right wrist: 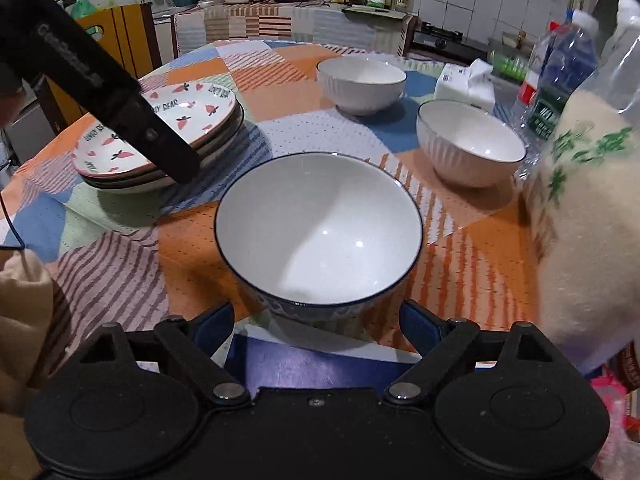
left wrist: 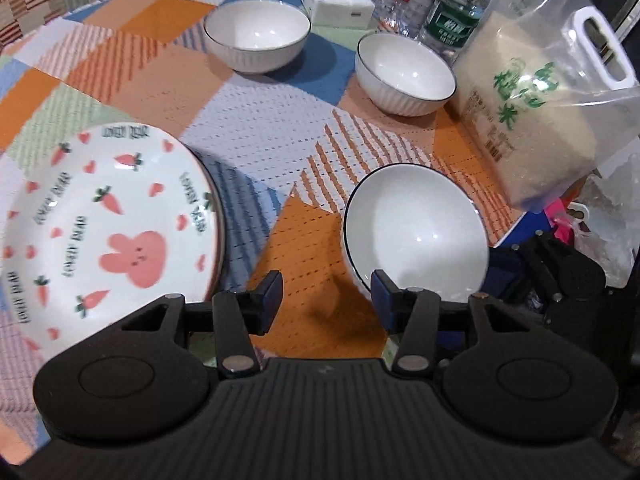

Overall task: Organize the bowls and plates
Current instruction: 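Move the right tool to the rim of a white bowl, then grasp the white bowl rim with the right tool while the left tool steadies it inside, then carry the bowl over the white bowl by the rice bag and lower it in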

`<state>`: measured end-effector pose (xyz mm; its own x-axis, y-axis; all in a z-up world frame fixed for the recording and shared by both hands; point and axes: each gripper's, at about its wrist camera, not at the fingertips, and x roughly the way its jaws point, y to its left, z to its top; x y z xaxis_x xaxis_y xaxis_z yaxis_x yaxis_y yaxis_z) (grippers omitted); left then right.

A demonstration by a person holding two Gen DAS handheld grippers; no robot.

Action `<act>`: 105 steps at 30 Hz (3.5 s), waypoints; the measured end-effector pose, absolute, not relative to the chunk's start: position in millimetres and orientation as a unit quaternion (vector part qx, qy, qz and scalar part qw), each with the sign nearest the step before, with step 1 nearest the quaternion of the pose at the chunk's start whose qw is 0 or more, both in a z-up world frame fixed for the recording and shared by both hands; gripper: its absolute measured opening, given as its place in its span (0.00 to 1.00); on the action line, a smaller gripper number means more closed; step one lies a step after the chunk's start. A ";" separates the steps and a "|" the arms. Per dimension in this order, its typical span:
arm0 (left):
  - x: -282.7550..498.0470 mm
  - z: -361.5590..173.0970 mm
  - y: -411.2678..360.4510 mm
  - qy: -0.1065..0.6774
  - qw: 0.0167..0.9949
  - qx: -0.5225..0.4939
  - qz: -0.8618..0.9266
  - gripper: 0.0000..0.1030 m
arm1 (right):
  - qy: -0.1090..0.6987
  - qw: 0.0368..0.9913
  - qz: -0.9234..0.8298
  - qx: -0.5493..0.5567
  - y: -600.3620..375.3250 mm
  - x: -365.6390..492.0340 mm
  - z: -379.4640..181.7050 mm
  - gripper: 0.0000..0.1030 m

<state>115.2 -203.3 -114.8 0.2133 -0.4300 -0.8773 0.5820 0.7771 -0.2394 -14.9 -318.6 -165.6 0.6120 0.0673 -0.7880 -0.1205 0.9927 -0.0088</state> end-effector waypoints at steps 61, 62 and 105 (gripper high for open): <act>189.1 -115.2 -215.1 0.561 0.763 0.080 -0.310 0.23 | 0.402 0.891 0.105 -0.184 -294.6 49.6 -165.1 0.90; 189.9 -110.3 -213.2 0.559 0.764 0.074 -0.313 0.23 | 0.402 0.890 0.102 -0.190 -296.4 44.3 -161.1 0.90; 261.3 -156.3 -362.3 0.543 0.764 0.001 -0.347 0.12 | 0.337 0.909 -0.166 0.181 -409.4 129.6 -197.4 0.89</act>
<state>261.3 -362.3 -156.3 0.1687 -0.5301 -0.8310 0.5315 0.7589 -0.3763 129.6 -409.4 -197.4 0.7178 -0.1790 -0.6728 0.4236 0.8793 0.2179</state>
